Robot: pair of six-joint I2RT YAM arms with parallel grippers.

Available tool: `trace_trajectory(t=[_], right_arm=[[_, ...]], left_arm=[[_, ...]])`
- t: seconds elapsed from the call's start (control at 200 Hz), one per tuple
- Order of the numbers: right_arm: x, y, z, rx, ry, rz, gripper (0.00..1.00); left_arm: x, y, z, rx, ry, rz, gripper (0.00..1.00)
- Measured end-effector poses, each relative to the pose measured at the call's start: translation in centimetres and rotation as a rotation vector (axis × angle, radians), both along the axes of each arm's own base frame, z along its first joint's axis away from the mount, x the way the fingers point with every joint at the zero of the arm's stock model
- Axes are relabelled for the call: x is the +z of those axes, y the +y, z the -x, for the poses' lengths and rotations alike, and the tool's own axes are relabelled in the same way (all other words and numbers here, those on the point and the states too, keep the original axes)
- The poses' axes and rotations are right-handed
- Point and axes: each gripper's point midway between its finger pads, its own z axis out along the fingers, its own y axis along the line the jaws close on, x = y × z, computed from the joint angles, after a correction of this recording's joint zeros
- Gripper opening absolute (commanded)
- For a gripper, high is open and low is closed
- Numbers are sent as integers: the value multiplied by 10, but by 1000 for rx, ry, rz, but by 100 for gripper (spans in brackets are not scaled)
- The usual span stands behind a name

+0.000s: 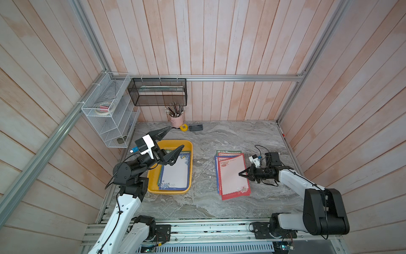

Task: Take out the stationery paper from the storage box
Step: Place the stationery paper at the center of the board.

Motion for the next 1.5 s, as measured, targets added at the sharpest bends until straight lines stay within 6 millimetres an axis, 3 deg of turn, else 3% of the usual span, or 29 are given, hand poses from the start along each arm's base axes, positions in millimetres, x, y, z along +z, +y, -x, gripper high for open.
trace_trajectory(t=[0.325, 1.035, 1.5], right_arm=[[-8, -13, -6, -42, -2, 49, 1], [-24, -14, -3, -37, 54, 61, 7], [-28, -17, -8, -42, 53, 86, 27]], left_arm=[[0, 0, -1, 4, 3, -1, 92], [-2, 0, -2, 6, 10, -5, 92], [-2, 0, -2, 5, 9, -6, 92]])
